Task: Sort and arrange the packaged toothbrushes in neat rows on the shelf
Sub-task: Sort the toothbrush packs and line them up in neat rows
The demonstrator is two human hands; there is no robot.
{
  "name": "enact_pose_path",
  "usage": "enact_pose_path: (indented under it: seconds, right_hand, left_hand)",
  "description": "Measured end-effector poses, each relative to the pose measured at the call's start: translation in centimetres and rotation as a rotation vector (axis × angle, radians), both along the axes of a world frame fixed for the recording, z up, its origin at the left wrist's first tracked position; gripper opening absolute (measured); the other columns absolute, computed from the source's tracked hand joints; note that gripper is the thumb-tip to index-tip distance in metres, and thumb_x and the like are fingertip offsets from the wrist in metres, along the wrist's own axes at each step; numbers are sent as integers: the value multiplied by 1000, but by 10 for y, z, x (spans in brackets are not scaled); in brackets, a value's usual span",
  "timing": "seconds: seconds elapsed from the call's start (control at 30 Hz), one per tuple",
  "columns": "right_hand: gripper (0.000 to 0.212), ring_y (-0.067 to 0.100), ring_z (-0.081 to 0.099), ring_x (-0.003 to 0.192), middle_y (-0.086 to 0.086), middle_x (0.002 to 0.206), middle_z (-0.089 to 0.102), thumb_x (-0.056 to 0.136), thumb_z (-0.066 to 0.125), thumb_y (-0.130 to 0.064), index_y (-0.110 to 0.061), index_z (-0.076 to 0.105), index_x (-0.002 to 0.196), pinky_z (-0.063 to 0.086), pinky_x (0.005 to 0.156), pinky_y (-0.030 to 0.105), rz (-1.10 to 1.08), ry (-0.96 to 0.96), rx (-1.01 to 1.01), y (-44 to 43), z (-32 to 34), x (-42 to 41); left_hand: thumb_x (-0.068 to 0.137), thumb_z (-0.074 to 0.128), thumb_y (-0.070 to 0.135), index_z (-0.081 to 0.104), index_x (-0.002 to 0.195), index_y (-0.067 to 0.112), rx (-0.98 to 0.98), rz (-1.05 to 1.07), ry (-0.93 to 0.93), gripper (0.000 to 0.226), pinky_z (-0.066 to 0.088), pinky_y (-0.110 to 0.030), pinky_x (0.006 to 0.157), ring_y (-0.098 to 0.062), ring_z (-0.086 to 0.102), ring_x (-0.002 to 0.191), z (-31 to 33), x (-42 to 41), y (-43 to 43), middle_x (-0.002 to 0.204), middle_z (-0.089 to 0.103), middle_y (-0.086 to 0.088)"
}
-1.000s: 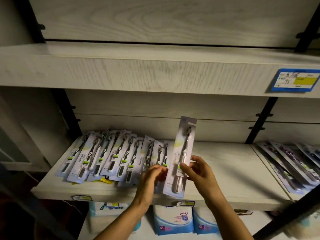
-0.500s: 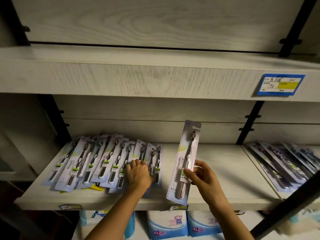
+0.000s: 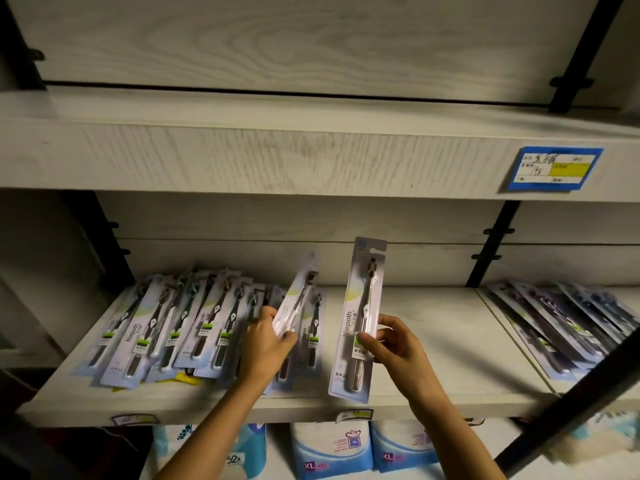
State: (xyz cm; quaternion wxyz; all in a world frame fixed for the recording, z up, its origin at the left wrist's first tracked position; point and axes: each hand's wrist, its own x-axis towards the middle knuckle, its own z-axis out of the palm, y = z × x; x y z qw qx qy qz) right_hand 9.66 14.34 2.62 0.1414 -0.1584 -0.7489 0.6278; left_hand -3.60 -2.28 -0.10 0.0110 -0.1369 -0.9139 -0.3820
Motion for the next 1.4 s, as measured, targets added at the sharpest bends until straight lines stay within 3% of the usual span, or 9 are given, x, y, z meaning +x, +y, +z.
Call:
enact_pose_path:
  seconds: [0.07,0.17,0.27,0.37,0.47,0.8,1.07,1.23,1.4]
  right_hand:
    - [34,16,68,89,1,94,70,78,64,-35,-29,54,110,57,76,29,5,-15,-5,1,0,-3]
    - [34,17,68,91,2,96,71,81,64,-30,-25,54,113,57,80,34,18,-25,-13,1,1,-5]
    - [36,17,68,91,4,97,70,82,64,-26,-22,54,116,58,80,33,21,-13,-31,2,4,-4]
    - [29,15,68,90,3,98,70,84,64,-20,-25,54,111,57,73,25,21,21,-35,2,10,5]
    - [29,11,68,88,-1,96,70,84,64,-18,-25,54,110,55,68,19,16,63,-26,3,15,20]
    - [39,14,69,91,0,101,70,77,63,-31,-24,52,114,57,80,31,38,129,74,55,29,92]
    - [44,13,68,94,-6,103,68,75,64,-38,-28,51,116,57,82,32,157,140,168,169,38,183]
    - [37,16,68,90,0,99,68,78,64,-28,-26,53,113,57,77,28,183,138,141,228,45,233]
    - [38,22,66,91,5,101,67,77,66,-35,-30,55,112,57,82,41,152,162,142,268,45,263]
  left_hand:
    - [83,65,5,50,102,12,255,-64,-90,25,45,-5,47,-8,58,65,5,5,-8,101,68,-16]
    - [80,67,0,54,94,19,567,-160,-299,26,55,-17,64,-15,68,84,16,15,-16,103,69,-11]
    - [79,66,-3,58,98,15,737,-223,-422,27,56,-19,66,-14,70,84,33,31,-16,96,71,-4]
    - [78,64,-5,59,100,11,832,-267,-483,27,54,-17,64,-12,71,82,48,47,-12,90,73,-4]
    - [78,62,-8,58,100,9,865,-310,-499,28,55,-18,64,-14,71,81,52,60,-7,88,74,-4]
    - [75,63,-10,57,99,9,781,-391,-486,31,55,-18,64,-13,71,80,61,117,30,89,75,-3]
    - [74,64,-9,57,98,8,794,-340,-420,30,56,-21,65,-17,71,84,66,219,141,92,74,-5]
    - [74,63,-9,56,98,6,811,-308,-424,30,56,-21,64,-17,71,83,72,271,192,91,74,-5]
    - [73,63,-11,55,99,4,798,-345,-455,31,56,-21,63,-19,71,83,77,302,230,92,74,-8]
